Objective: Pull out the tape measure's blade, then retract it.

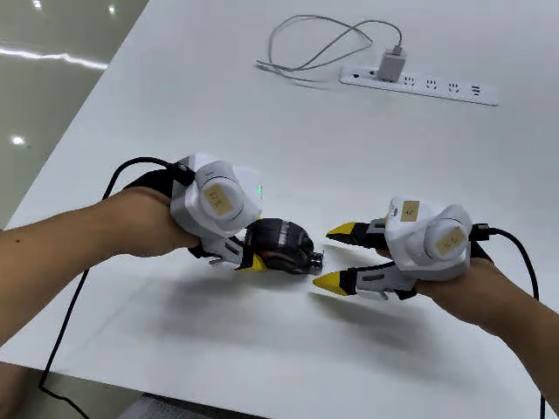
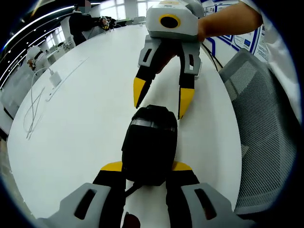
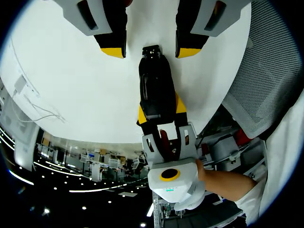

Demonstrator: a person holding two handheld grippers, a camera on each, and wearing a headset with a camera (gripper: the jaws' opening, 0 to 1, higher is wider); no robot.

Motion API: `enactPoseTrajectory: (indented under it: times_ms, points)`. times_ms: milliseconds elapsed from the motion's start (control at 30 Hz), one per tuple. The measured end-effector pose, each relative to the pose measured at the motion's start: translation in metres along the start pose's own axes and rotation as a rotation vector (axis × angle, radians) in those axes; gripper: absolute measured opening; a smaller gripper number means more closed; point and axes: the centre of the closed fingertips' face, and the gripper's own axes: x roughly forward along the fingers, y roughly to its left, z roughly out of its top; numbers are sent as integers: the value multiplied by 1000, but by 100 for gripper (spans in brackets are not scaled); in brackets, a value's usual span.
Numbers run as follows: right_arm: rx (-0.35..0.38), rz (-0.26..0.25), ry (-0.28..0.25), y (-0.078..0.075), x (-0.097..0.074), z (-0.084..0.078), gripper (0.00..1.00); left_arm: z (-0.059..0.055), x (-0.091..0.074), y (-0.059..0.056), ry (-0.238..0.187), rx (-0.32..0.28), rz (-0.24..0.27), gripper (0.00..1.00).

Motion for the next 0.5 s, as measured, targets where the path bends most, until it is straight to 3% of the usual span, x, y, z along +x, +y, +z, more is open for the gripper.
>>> enactPoseTrajectory:
  times_ms: [500]
  points:
    - [-36,36,6,1,9,-5,24,1,0,-1,9,1,-10,28]
